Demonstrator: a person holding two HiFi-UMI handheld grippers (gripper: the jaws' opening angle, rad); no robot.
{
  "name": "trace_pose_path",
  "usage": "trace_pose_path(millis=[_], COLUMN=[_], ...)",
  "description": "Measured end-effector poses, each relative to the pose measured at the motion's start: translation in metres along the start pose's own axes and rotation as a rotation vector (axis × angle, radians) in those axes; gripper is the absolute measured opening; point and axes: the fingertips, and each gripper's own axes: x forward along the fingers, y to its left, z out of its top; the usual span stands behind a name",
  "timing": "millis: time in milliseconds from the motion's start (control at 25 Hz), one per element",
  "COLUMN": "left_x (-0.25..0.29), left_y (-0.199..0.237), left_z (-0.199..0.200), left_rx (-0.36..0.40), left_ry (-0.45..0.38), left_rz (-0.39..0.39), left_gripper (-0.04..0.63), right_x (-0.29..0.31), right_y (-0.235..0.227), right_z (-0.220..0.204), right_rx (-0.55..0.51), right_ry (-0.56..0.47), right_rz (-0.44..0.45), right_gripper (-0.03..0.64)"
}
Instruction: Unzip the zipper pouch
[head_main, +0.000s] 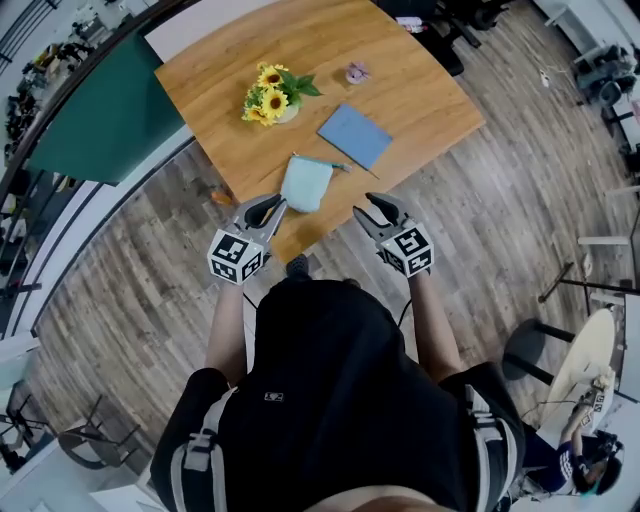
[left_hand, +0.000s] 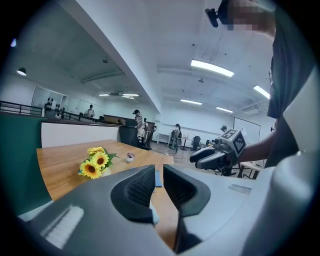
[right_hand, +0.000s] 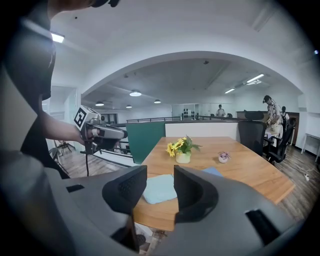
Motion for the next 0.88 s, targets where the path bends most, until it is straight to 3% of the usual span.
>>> trace_pose_path(millis=[360, 880], left_x=[0.013, 0.014], left_y=[0.025, 0.074], left_z=[-0.008, -0.02], left_rx=[-0.007, -0.035], left_ry=[0.032, 0.074], left_rz=[-0.084, -0.123], left_gripper=[0.123, 0.114], right_x=[0.025, 0.045], right_y=[-0.004, -0.008], right_z=[-0.004, -0.005], right_rx=[0.014, 0.066], right_ry=[0.03, 0.045], right_rz=[-0.048, -0.193], right_gripper=[0.256, 0.268])
